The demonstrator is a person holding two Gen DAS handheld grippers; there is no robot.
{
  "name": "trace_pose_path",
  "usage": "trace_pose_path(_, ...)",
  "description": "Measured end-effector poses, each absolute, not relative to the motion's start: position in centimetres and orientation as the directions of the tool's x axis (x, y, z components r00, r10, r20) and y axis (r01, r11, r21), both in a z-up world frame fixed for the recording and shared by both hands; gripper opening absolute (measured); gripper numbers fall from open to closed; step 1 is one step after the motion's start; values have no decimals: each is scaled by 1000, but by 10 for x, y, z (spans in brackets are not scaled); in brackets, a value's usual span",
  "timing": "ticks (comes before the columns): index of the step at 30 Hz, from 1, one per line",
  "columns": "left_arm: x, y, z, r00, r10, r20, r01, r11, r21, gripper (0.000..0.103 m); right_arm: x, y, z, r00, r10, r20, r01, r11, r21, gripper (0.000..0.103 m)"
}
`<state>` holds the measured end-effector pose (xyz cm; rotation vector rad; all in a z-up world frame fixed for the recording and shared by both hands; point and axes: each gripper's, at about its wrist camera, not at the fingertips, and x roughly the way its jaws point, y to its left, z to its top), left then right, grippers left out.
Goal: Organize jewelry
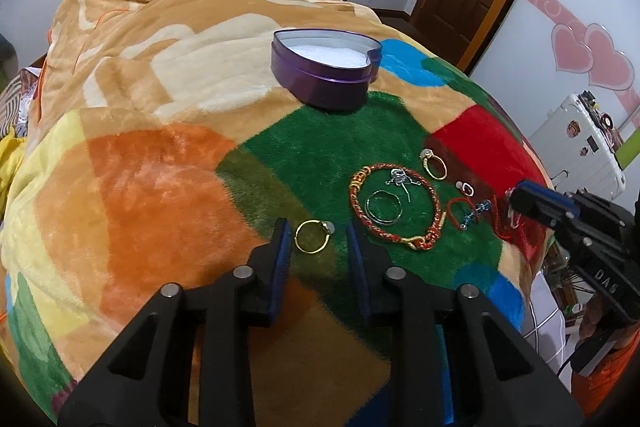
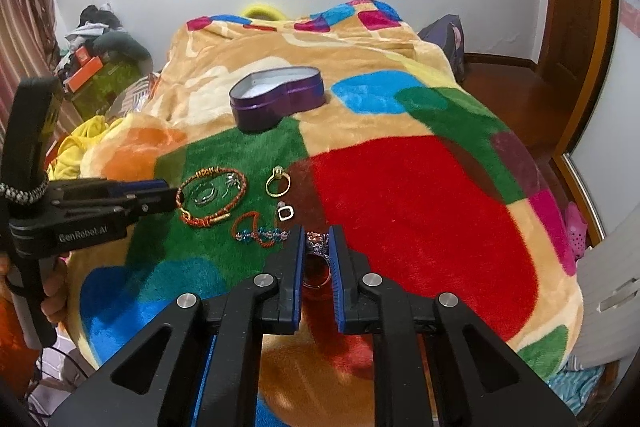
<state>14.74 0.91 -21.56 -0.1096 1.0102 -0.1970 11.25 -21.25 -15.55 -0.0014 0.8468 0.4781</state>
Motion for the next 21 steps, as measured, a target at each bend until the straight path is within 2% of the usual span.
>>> trace_pose_path(10, 143, 12, -203, 546, -201, -813, 107, 980, -171, 20, 114, -217, -131, 623, 398, -673, -400, 902, 163, 11)
trace_pose_path(21, 147, 20, -161, 639, -169, -751, 96, 986, -139, 20, 124, -209, -98, 687, 409, -601, -429, 895, 119, 10)
